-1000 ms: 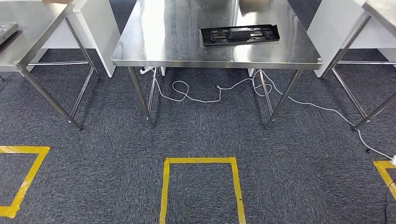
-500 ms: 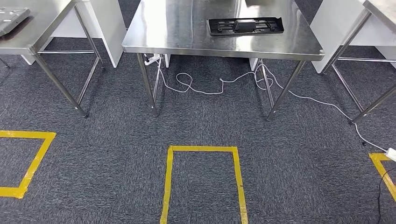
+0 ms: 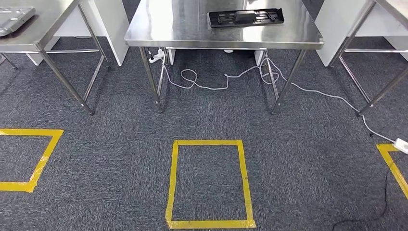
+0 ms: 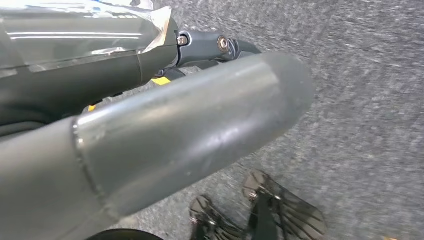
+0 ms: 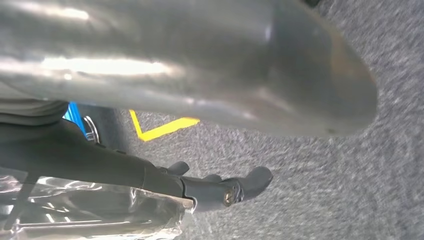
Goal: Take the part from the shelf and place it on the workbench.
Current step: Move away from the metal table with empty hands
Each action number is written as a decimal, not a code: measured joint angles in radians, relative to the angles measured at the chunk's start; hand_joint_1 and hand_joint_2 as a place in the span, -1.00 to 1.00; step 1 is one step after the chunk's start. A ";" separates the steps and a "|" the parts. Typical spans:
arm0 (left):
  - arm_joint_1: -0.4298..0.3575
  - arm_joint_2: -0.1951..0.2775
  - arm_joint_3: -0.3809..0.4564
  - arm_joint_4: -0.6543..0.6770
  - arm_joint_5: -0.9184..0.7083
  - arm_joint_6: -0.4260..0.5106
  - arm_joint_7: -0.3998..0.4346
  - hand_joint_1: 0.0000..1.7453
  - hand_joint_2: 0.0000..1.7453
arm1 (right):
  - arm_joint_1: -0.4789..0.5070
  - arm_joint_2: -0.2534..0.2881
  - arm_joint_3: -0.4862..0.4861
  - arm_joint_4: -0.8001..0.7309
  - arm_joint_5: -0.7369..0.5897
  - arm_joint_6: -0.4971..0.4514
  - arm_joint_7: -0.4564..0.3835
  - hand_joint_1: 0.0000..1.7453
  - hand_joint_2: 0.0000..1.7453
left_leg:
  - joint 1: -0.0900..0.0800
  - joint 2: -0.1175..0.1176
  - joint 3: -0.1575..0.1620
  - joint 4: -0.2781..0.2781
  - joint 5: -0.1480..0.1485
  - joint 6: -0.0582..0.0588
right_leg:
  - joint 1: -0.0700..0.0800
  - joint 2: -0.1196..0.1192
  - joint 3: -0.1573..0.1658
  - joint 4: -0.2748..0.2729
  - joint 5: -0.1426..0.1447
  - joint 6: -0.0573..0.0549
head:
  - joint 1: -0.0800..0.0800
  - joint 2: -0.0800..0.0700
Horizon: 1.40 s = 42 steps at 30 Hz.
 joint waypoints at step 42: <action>0.003 0.019 -0.081 0.000 -0.090 -0.024 0.006 -1.00 -1.00 | 0.011 0.008 -0.062 0.002 -0.033 -0.057 -0.022 -1.00 -1.00 | -0.011 -0.003 0.163 -0.038 -0.078 0.031 | 0.036 0.001 -0.075 0.044 0.045 -0.020 | 0.001 0.000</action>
